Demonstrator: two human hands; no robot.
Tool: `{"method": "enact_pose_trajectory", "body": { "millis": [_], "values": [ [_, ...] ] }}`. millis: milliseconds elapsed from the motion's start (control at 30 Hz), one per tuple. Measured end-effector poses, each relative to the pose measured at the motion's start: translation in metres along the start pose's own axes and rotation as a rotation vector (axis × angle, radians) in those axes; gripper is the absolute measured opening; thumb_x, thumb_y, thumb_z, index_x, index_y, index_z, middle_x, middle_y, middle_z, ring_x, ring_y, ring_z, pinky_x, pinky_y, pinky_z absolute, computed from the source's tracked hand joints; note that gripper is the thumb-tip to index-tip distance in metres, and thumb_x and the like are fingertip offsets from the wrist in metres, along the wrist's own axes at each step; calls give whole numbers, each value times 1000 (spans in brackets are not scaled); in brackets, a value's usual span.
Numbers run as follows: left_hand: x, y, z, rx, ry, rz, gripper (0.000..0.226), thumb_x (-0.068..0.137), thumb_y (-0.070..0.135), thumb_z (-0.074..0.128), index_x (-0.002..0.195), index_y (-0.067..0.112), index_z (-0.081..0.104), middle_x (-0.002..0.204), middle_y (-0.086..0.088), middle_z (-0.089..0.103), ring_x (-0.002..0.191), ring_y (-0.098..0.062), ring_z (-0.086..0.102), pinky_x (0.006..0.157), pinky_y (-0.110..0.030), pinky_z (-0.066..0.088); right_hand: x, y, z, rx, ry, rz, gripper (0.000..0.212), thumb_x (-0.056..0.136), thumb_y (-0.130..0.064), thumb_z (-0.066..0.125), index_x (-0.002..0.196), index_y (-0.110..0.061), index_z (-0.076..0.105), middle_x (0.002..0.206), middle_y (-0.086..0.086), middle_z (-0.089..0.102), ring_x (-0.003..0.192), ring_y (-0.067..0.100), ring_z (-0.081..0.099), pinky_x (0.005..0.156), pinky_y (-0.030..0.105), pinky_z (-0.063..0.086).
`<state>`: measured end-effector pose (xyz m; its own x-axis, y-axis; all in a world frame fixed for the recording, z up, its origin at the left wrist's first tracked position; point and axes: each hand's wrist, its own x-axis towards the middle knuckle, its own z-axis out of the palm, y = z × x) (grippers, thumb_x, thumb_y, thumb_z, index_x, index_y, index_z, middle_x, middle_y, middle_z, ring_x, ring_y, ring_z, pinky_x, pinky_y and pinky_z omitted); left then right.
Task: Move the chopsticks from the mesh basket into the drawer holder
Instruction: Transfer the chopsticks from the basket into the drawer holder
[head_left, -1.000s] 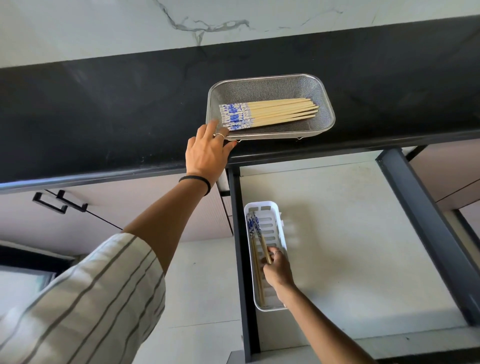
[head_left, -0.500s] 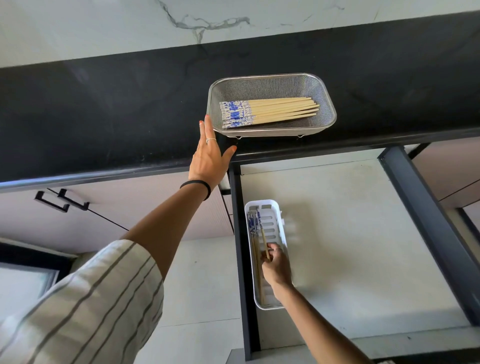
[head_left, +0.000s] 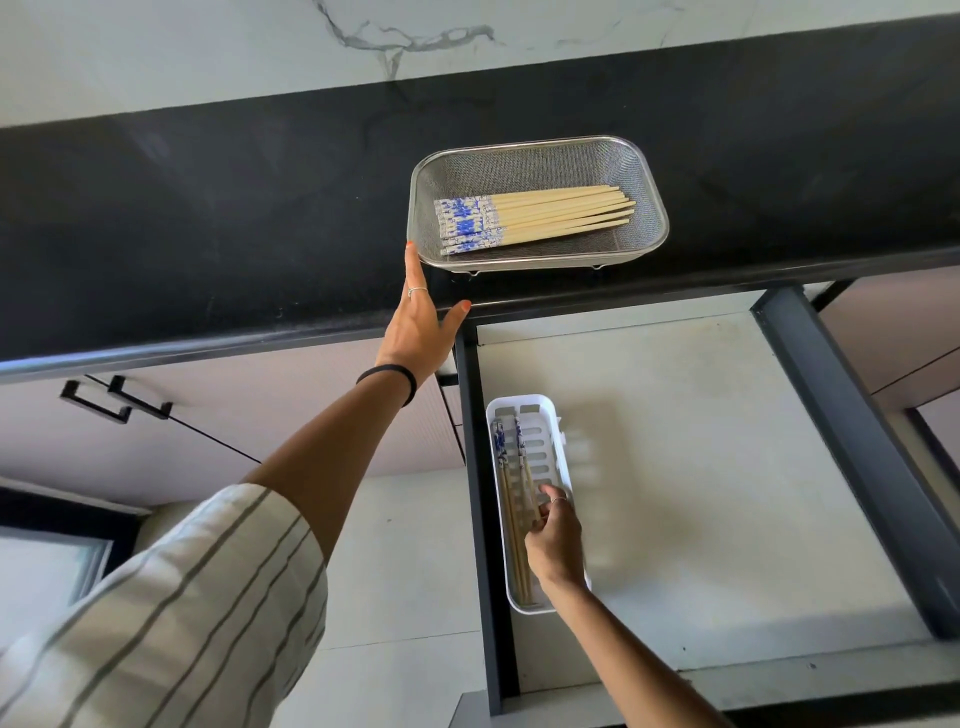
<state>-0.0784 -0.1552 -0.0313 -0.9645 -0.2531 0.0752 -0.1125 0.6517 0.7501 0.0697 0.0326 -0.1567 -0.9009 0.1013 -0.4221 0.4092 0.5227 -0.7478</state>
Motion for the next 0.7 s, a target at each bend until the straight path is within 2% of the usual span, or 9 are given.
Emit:
{"method": "enact_pose_trajectory", "body": {
  "millis": [133, 200, 267, 433, 567, 700],
  "values": [
    [2, -1, 0, -12, -14, 0, 94, 91, 23, 61, 151, 16, -11, 159, -4, 14, 142, -21, 27, 111, -31, 26, -1, 1, 3, -21, 15, -28, 44, 84, 9, 49, 127, 2, 52, 120, 18, 59, 111, 31, 57, 97, 30, 41],
    [3, -2, 0, -18, -26, -1, 94, 91, 22, 61, 151, 16, -12, 160, -5, 12, 143, -22, 25, 113, -34, 26, 0, 1, 3, -48, -8, -14, 43, 85, 8, 49, 127, 0, 52, 117, 17, 61, 109, 29, 57, 94, 27, 41],
    [2, -2, -1, -19, -37, -5, 95, 91, 22, 61, 150, 16, -13, 160, -5, 11, 143, -22, 25, 112, -32, 25, 0, 1, 4, -79, -26, -12, 45, 84, 10, 46, 127, 0, 52, 117, 17, 61, 108, 27, 57, 92, 23, 39],
    [3, -2, -2, -20, -65, -17, 97, 91, 23, 62, 150, 18, -15, 159, -3, 13, 134, -21, 40, 106, -29, 32, 3, 1, 5, -152, -84, 7, 51, 82, 11, 44, 132, 0, 49, 129, 17, 54, 122, 29, 50, 107, 30, 36],
    [1, -5, -3, 31, -62, -13, 97, 91, 26, 61, 150, 19, -16, 159, -4, 15, 131, -24, 43, 101, -29, 37, 4, -2, 6, -153, -140, -23, 53, 81, 12, 43, 131, -2, 51, 127, 14, 56, 120, 25, 53, 104, 28, 41],
    [2, -6, -6, 78, -73, -11, 97, 91, 28, 61, 149, 21, -17, 159, -5, 16, 118, -25, 55, 93, -29, 44, 10, -5, 5, -156, -167, -29, 53, 80, 10, 44, 131, -3, 53, 127, 12, 56, 121, 25, 53, 106, 29, 41]
  ]
}}
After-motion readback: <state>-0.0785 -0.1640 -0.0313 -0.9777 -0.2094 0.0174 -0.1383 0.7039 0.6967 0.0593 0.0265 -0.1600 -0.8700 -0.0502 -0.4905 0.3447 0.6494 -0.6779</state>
